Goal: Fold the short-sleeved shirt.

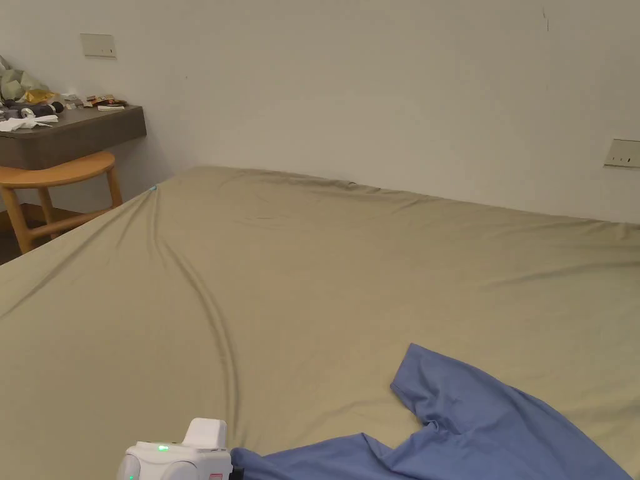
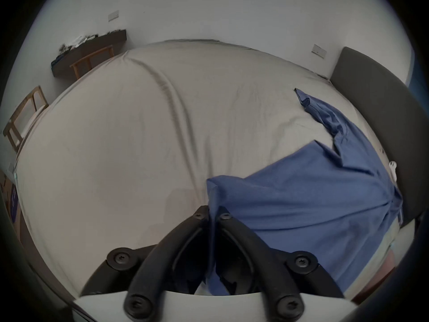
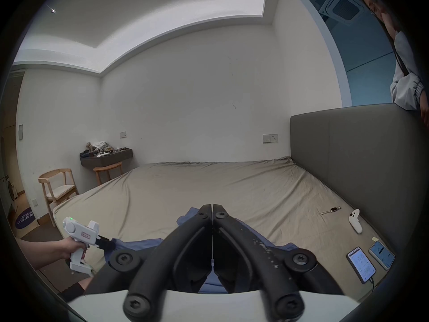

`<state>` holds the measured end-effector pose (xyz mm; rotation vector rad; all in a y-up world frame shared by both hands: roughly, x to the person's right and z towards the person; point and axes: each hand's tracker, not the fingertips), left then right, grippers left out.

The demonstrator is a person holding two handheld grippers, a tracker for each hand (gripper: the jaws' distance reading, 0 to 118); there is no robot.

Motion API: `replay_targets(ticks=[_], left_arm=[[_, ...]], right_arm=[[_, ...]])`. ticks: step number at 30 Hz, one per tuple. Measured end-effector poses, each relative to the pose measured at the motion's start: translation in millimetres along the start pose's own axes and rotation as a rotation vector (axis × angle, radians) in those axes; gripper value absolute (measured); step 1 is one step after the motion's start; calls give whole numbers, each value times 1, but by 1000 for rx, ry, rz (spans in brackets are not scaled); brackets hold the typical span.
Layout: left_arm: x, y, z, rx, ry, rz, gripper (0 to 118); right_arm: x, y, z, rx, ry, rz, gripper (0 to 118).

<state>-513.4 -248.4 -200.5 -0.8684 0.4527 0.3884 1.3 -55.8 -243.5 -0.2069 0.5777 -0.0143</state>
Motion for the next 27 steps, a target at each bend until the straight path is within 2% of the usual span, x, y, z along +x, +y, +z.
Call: replay_targets(ticks=[5, 9, 11, 14, 16, 17, 18, 19, 20, 22, 25, 27], left_arm=[[0, 7, 52, 168, -107, -3, 3], [-2, 0, 97, 277, -132, 35, 3], [3, -3, 103, 278, -113, -23, 3], [6, -4, 102, 265, -104, -52, 3], [5, -5, 103, 269, -114, -44, 3], [3, -4, 103, 270, -124, -34, 3], [1, -4, 102, 272, -132, -18, 3], [0, -4, 103, 280, -143, 5, 3], [0, -3, 103, 277, -157, 12, 3], [1, -2, 104, 272, -167, 1, 3], [3, -3, 108, 272, -172, -9, 3], [2, -3, 108, 271, -175, -17, 3]], right_arm=[[5, 6, 11, 17, -7, 11, 3], [14, 11, 18, 34, -30, 14, 3], [18, 14, 13, 32, -22, 24, 3], [20, 20, -15, 6, -6, 99, 3], [25, 23, -45, -29, 34, 82, 3], [29, 24, -67, -57, 91, 60, 12], [31, 25, -87, -82, 120, 48, 41], [33, 26, -117, -123, 144, 31, 102], [35, 24, -154, -163, 172, 32, 118], [38, 13, -213, -242, 204, 30, 118], [35, -11, -301, -439, 178, 140, 118], [39, -27, -365, -521, 176, 176, 118]])
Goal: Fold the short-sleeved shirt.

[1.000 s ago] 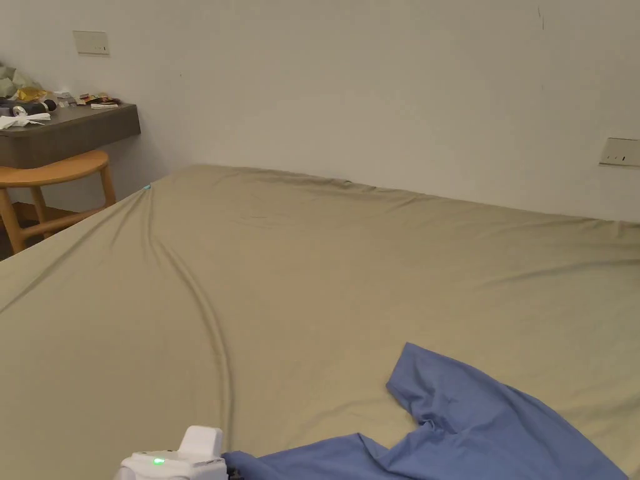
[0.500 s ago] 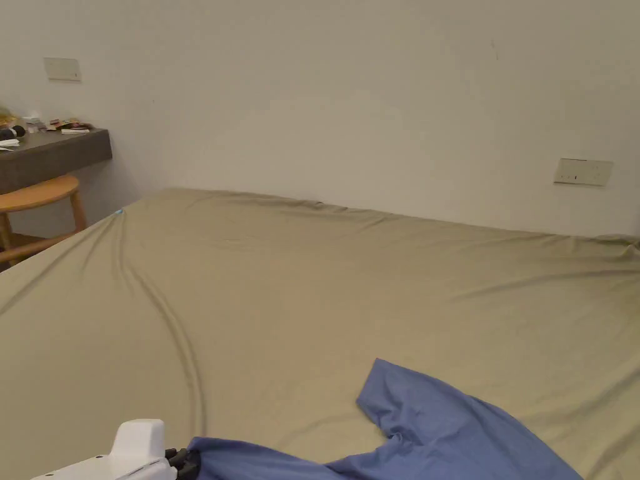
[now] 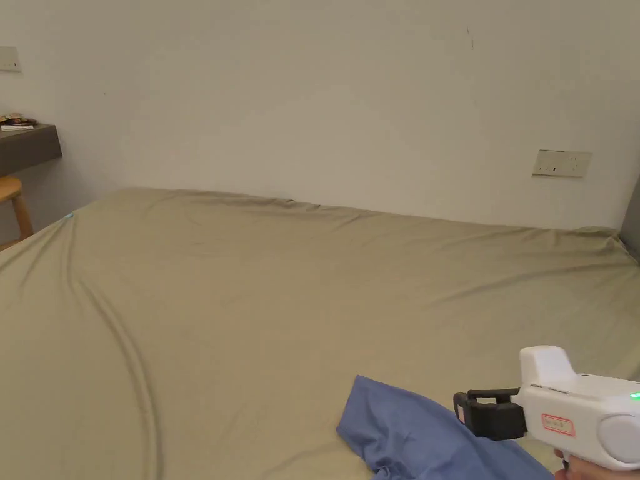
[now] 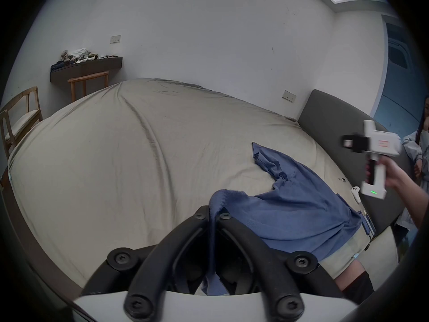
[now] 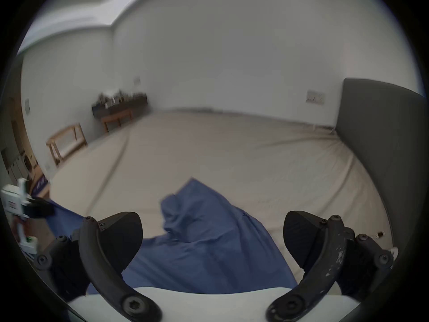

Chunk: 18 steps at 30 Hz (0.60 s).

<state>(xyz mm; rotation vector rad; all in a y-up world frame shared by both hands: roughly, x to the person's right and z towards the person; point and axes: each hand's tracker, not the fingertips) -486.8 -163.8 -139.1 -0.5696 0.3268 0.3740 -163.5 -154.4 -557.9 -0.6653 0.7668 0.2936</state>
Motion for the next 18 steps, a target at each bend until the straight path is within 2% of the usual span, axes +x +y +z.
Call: replay_targets(ticks=[5, 9, 10, 12, 13, 14, 15, 16, 17, 18], left_arm=[[-6, 5, -1, -3, -11, -5, 3], [-9, 6, -2, 3, -6, -12, 3], [-9, 6, -2, 7, -1, -8, 3], [-8, 6, -1, 5, 1, -9, 3], [-7, 6, 0, 13, 4, -11, 3], [-5, 6, 0, 14, 6, -19, 3], [-5, 6, 0, 17, 11, -16, 3], [-4, 6, 0, 18, 10, -15, 3], [-3, 6, 0, 18, 15, -14, 3], [-2, 6, 0, 21, 17, -8, 3]], right_arm=[[19, -5, -117, -213, 8, -32, 118], [25, -10, -159, -263, -43, -23, 116], [28, -11, -166, -267, -50, -17, 105], [33, -11, -173, -302, -78, -14, 71], [38, -12, -176, -349, -74, -39, 62], [41, -14, -173, -330, -38, -92, 60], [41, -10, -170, -323, -49, -112, 49], [40, -8, -167, -337, -53, -127, 20], [39, -8, -163, -333, -42, -122, 7], [37, -8, -158, -319, -15, -110, 7]])
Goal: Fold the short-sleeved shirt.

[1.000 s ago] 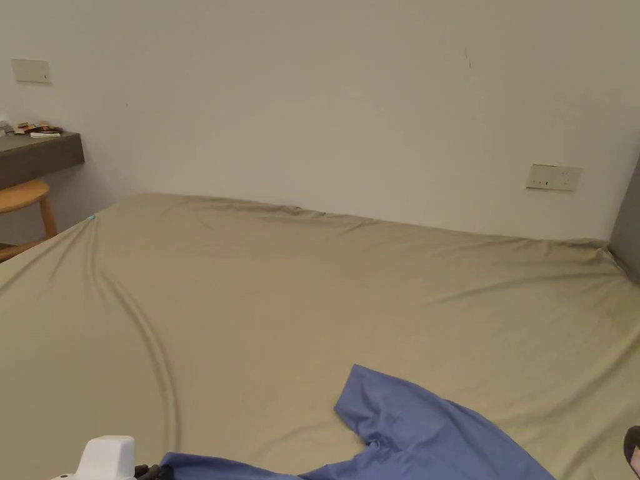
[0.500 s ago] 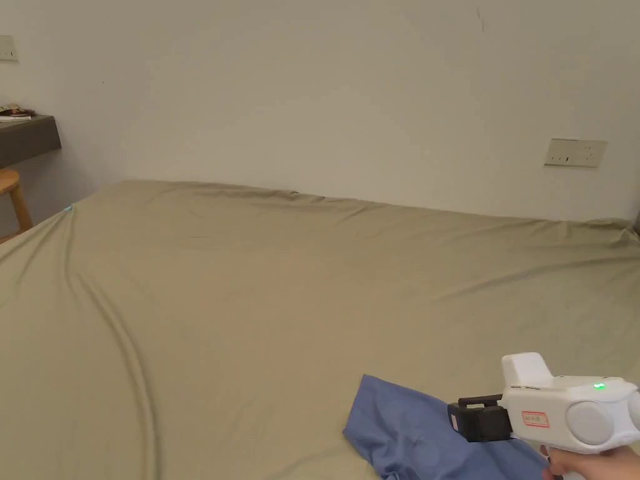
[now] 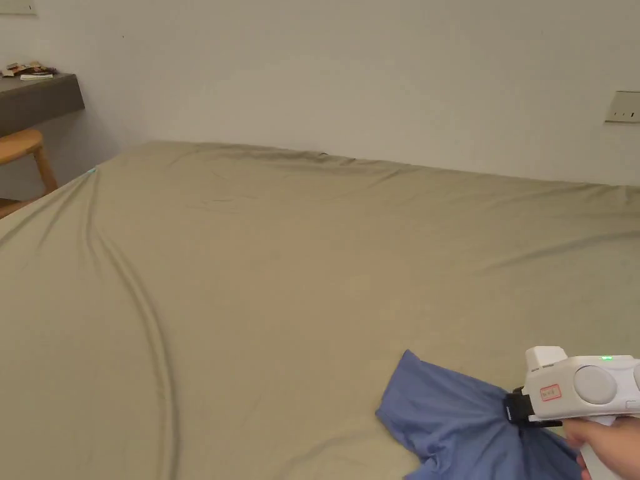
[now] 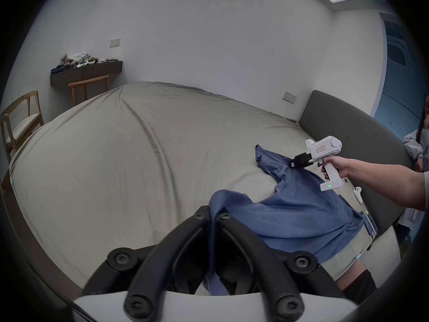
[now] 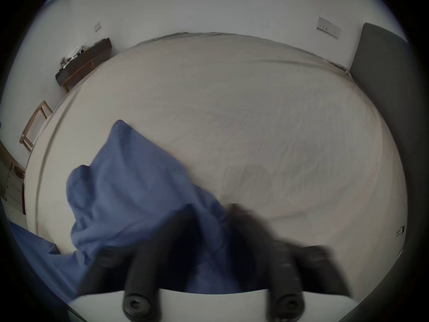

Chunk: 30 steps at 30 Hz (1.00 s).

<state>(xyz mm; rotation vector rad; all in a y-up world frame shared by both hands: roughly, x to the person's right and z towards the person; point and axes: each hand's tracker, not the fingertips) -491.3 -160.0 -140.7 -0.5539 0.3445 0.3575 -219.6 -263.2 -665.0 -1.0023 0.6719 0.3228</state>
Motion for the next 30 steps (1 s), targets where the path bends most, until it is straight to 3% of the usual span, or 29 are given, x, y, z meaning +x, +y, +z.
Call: replay_targets(ticks=[2, 5, 7, 15, 23, 30], left_arm=[[3, -1, 2, 5, 15, -10, 3], [10, 2, 7, 26, 21, -12, 3], [14, 7, 14, 46, 15, 9, 3], [46, 46, 65, 228, 32, 6, 3], [92, 107, 189, 527, -49, -49, 3], [136, 137, 329, 795, -100, -193, 3]], right_arm=[[-6, -2, 12, 53, -29, 31, 7], [-1, -5, 45, 146, 7, -63, 7], [1, -9, 78, 203, 36, -75, 7], [17, -47, 290, 552, 101, -124, 6], [11, -146, 531, 970, 98, -170, 6], [-13, -243, 677, 1275, 101, -185, 6]])
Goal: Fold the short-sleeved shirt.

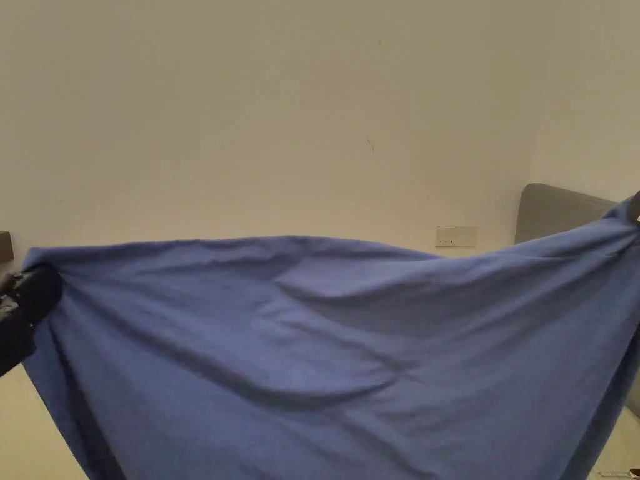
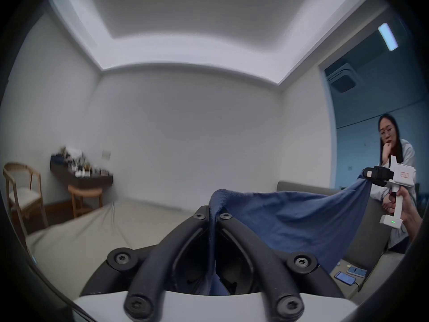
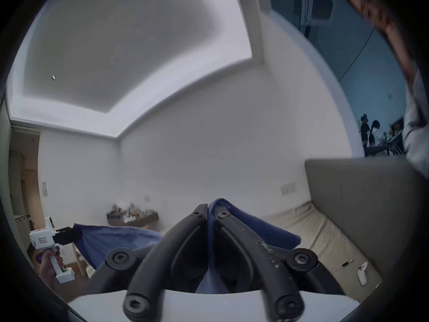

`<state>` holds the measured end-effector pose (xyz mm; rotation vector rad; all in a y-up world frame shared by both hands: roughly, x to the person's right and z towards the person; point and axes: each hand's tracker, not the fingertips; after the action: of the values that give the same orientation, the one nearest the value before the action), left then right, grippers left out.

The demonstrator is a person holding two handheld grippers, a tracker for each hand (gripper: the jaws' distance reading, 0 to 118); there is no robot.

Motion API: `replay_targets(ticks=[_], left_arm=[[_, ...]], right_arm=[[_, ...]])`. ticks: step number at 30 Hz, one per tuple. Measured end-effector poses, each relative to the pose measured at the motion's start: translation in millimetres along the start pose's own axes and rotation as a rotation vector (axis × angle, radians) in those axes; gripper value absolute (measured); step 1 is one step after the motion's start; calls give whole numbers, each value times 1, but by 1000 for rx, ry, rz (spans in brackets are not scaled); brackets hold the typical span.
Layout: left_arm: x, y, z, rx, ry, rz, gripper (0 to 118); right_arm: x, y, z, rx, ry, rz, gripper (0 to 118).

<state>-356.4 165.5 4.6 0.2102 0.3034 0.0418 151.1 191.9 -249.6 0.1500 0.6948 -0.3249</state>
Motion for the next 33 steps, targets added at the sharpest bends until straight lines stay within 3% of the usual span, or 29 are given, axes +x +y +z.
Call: replay_targets(ticks=[3, 8, 16, 25, 33], left_arm=[[3, 40, 30, 74, -26, -34, 3], [-7, 81, 69, 141, -17, -56, 3], [-24, 95, 104, 151, -10, -85, 3], [-33, 88, 88, 151, 16, -79, 3], [-48, 78, 0, 91, 57, -45, 3]], right_arm=[[-17, 29, 51, 119, 3, 5, 6], [-12, 59, 109, 246, -13, -12, 6], [-16, 78, 147, 295, 21, -35, 6], [-23, 84, 117, 287, 39, -21, 6], [-9, 81, 14, 169, 12, -19, 6]])
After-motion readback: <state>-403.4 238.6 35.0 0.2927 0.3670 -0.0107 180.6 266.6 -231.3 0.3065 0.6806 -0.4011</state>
